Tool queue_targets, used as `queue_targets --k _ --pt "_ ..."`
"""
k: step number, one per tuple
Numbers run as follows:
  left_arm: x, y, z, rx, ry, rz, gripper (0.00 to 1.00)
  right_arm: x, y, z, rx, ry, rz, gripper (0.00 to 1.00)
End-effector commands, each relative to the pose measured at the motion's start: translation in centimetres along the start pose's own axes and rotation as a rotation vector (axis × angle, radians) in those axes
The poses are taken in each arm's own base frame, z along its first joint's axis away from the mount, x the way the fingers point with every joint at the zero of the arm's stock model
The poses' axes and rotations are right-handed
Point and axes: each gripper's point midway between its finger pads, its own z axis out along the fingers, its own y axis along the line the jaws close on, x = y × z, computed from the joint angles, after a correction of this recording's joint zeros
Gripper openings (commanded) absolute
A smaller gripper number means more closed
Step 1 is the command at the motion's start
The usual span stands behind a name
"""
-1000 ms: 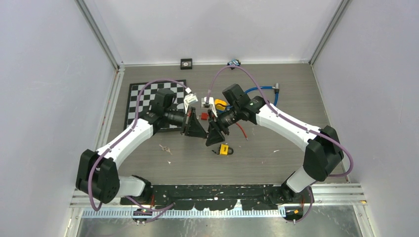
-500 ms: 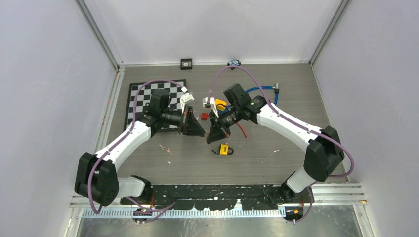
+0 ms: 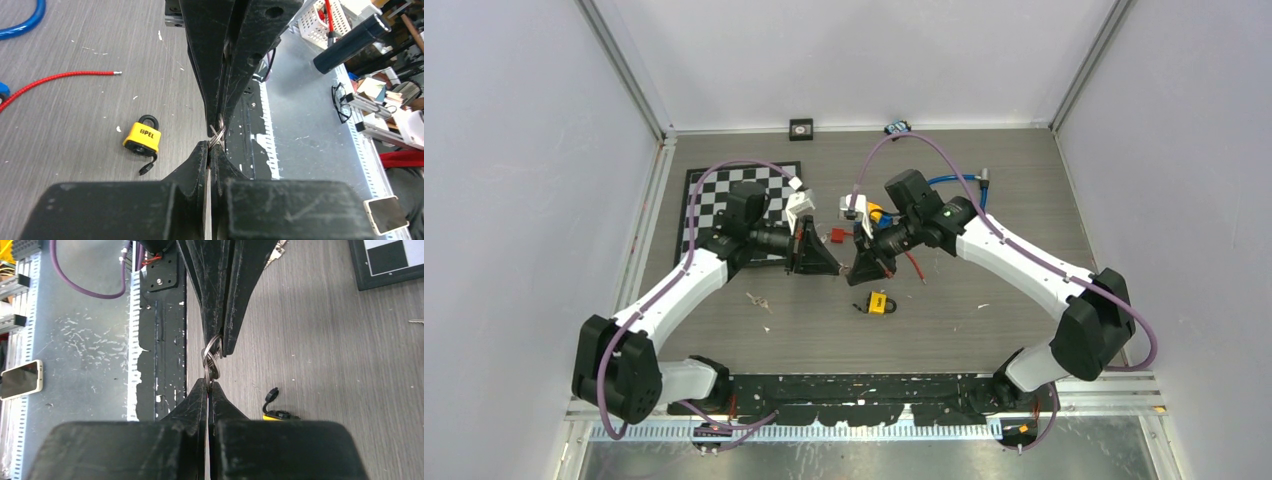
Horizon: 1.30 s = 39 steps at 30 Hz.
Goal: Unlock with the key
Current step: Pick up the key from the center of the board.
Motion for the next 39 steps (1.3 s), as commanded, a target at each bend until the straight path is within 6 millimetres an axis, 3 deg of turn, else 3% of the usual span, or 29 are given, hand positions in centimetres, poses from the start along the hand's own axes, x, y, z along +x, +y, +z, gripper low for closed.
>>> queue_targets --k 1,10,17,19,23,29,35,39 --pt "1.6 -0.8 -0.2 0.054 0.021 -0.021 0.00 -0.4 -2.2 -2.4 0.154 0.006 -0.055 0.00" --pt "2.3 -0.2 0.0 0.058 0.038 -0.023 0.00 1.3 -2.5 -3.0 0.164 0.127 -0.090 0.00" --pt "2.3 -0.4 -0.1 0.066 0.037 -0.009 0.00 0.3 -2.2 -2.8 0.150 0.085 -0.090 0.00" --pt "2.5 -0.4 -0.2 0.060 0.046 0.020 0.05 0.2 -2.2 -3.0 0.161 0.082 -0.098 0.00" --pt "2.6 -0.1 -0.5 0.028 0.071 0.095 0.28 -0.2 -2.3 -3.2 0.191 0.070 -0.109 0.00" --pt "0.5 0.6 -0.4 0.000 0.047 0.198 0.49 -0.5 -2.2 -3.2 0.209 0.054 -0.107 0.00" --pt "-2.5 2.0 0.4 -0.005 -0.047 0.249 0.55 -0.5 -1.8 -3.0 0.183 0.043 -0.100 0.00" --pt "-3.7 1.8 1.7 0.037 -0.078 0.219 0.55 -0.4 -1.8 -3.0 0.183 0.043 -0.098 0.00"
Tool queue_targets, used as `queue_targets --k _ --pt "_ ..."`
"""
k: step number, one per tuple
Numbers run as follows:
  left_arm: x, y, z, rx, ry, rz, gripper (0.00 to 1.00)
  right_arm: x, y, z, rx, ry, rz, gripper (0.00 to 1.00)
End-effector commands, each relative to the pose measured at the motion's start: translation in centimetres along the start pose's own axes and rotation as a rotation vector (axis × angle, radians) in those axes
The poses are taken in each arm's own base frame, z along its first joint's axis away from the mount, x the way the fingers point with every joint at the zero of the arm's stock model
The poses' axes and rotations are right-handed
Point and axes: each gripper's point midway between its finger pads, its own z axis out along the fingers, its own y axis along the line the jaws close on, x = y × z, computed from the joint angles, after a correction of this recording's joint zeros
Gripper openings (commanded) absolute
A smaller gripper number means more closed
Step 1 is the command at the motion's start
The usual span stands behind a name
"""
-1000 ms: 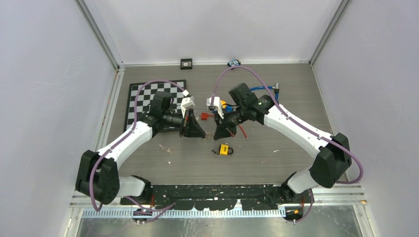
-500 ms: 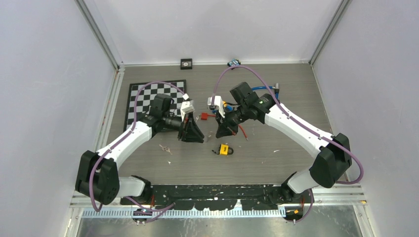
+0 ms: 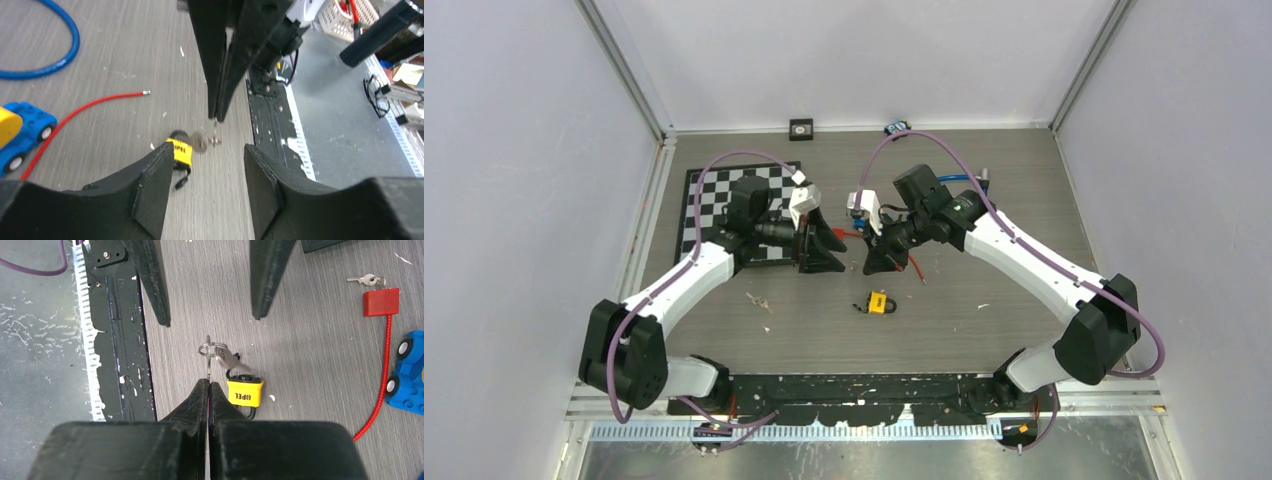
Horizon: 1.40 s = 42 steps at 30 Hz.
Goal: Unlock with the key
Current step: Pick up the key from the center of the board.
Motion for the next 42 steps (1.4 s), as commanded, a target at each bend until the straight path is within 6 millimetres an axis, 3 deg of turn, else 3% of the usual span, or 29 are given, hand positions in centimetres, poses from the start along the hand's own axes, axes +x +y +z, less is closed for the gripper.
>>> queue_targets --k 1,6,16,24,31,42 --pt "-3.2 0.1 1.5 0.045 -0.074 0.053 0.56 -1.6 0.5 -0.7 0.006 -0.061 -0.032 0.00" --pt "-2.6 0.0 2.8 0.062 -0.058 0.014 0.49 -1.7 0.4 -0.8 0.011 -0.065 -0.031 0.00" --pt "-1.6 0.0 3.1 0.066 -0.041 -0.041 0.30 -1.5 0.3 -0.9 0.033 -0.066 -0.032 0.00" --pt "-0.8 0.2 3.1 0.061 -0.024 -0.071 0.25 -1.4 0.1 -0.9 0.042 -0.067 -0.029 0.00" --pt "-0.5 0.6 3.2 0.044 -0.013 -0.086 0.29 -1.4 0.1 -1.0 0.051 -0.069 -0.033 0.00" --pt "-0.5 0.6 3.3 0.051 -0.009 -0.099 0.06 -1.3 0.0 -0.9 0.056 -0.070 -0.027 0.00"
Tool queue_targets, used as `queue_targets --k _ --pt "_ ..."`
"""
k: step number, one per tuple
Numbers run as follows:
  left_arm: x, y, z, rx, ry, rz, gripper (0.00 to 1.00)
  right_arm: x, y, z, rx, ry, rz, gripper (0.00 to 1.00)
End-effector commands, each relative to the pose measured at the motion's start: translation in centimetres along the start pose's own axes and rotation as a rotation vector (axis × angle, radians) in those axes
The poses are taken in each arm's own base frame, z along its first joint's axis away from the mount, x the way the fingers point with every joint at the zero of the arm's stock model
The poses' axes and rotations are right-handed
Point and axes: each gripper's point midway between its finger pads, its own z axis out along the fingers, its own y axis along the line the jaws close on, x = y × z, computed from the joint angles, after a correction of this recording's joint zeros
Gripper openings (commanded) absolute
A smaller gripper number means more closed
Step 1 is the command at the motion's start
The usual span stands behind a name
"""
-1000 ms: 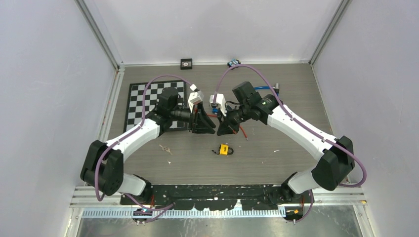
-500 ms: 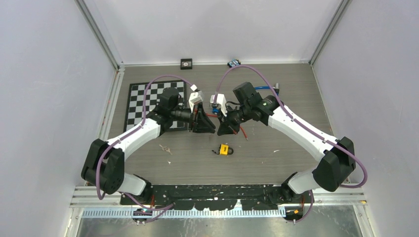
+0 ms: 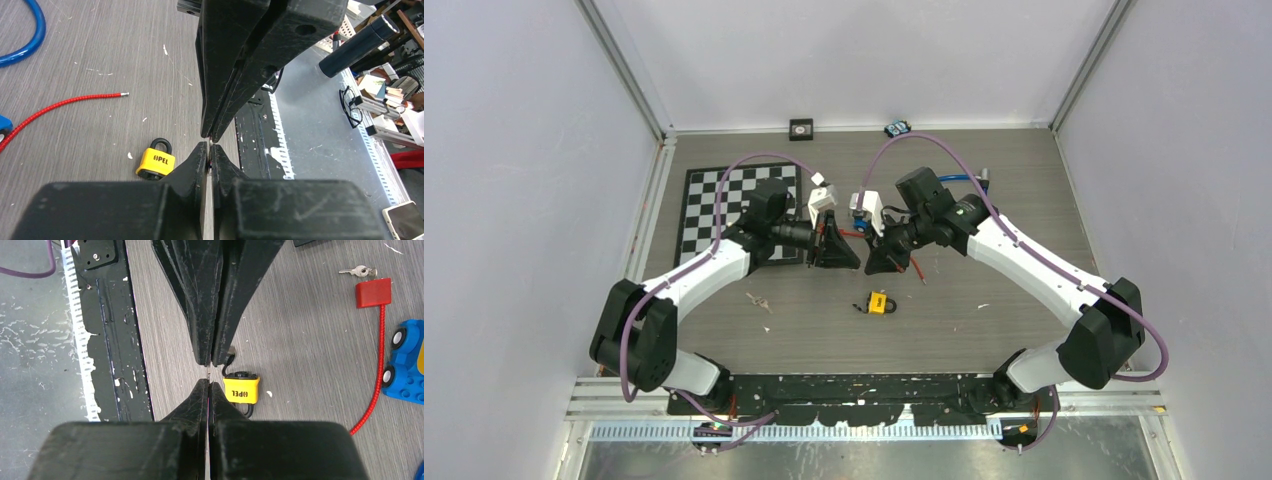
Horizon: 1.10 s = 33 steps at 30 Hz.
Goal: Unlock with the key
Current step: Pick up the key from the center of the board, then pick up the lock from the center of the board.
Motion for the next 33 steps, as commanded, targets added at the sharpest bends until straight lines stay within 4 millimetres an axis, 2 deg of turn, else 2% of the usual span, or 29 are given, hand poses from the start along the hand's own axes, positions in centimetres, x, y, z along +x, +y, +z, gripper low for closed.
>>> queue_targets --k 1,10,12,14,18,20,22,25,33 --pt "-0.7 0.0 0.2 0.008 -0.003 0.020 0.02 -1.7 0.3 -1.0 0.019 -0.066 -0.042 0.00" --pt "0.2 -0.1 -0.1 -0.009 0.017 -0.002 0.00 -1.9 -0.4 -1.2 0.075 -0.074 -0.034 0.00" --pt "0.1 0.0 -0.4 -0.030 0.012 0.003 0.00 -1.7 -0.8 -1.3 0.102 -0.072 -0.032 0.03" --pt "-0.3 0.1 -1.0 -0.059 0.000 0.012 0.00 -1.4 -1.2 -1.4 0.131 -0.068 -0.031 0.18" --pt "-1.6 0.4 -2.8 -0.130 -0.025 0.026 0.00 -0.2 -2.1 -1.8 0.180 -0.056 -0.019 0.57" --pt "-1.5 0.4 -3.7 -0.165 -0.005 0.014 0.00 0.7 -2.9 -2.1 0.217 -0.055 -0.007 0.70" --pt "-0.7 0.3 -4.6 -0.211 0.049 -0.005 0.00 1.8 -3.2 -2.0 0.235 -0.039 -0.014 0.77" --pt "-0.1 -0.2 -5.5 -0.244 0.109 0.006 0.00 3.6 -3.6 -0.8 0.221 0.003 0.000 0.78" --pt "0.3 -1.2 -8.2 -0.302 0.118 -0.044 0.00 8.0 -4.6 4.4 0.160 0.190 0.001 0.78"
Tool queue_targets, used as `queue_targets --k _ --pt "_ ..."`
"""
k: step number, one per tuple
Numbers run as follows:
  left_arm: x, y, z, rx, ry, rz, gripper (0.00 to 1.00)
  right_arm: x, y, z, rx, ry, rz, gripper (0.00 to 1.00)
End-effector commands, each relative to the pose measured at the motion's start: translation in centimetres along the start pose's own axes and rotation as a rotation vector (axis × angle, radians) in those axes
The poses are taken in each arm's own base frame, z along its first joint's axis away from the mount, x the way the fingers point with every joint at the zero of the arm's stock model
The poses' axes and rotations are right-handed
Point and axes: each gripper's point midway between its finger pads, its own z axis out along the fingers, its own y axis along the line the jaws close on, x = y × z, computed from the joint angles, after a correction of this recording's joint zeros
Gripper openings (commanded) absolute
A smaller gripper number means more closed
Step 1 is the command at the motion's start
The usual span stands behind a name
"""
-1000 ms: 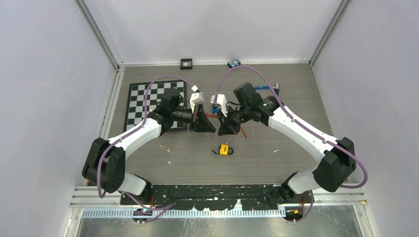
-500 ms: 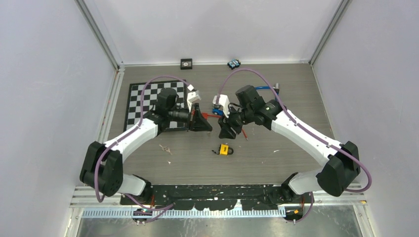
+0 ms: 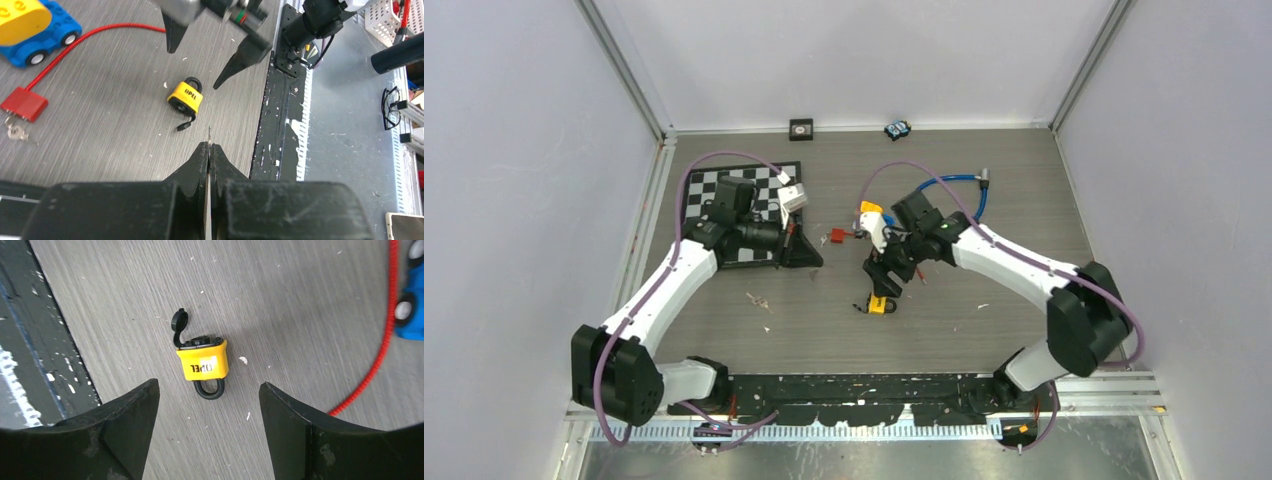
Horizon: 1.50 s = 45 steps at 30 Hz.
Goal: Unlock with the key
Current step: Pick up the lock from the center of the board.
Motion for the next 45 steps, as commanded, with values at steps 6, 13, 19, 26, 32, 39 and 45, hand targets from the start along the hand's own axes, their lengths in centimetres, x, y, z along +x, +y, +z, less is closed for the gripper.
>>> queue_targets --k 6,13,19,26,32,39,45 --pt "0.5 -1.4 -3.4 -0.021 0.037 -0.039 0.00 2.5 -0.7 5.0 0.044 0.165 -0.171 0.79" --pt "0.6 -1.8 -3.7 -0.021 0.028 -0.032 0.00 4.2 0.3 6.2 0.021 0.228 -0.238 0.79" --pt "0.4 -2.2 -3.8 -0.004 0.017 -0.048 0.00 5.3 -0.1 7.5 0.060 0.266 -0.278 0.77" --pt "0.5 -2.0 -4.5 -0.005 0.012 -0.094 0.00 6.1 0.0 8.3 0.062 0.286 -0.294 0.64" --pt "0.1 -1.7 -5.5 -0.004 -0.032 -0.131 0.00 5.7 0.1 8.2 0.060 0.293 -0.308 0.24" --pt "-1.5 -0.7 -6.3 0.009 -0.104 -0.204 0.00 -0.9 0.3 2.9 0.170 0.079 -0.394 0.00" --pt "-2.9 0.1 -6.0 0.046 -0.147 -0.236 0.00 -5.8 0.6 -3.4 0.285 -0.059 -0.474 0.00"
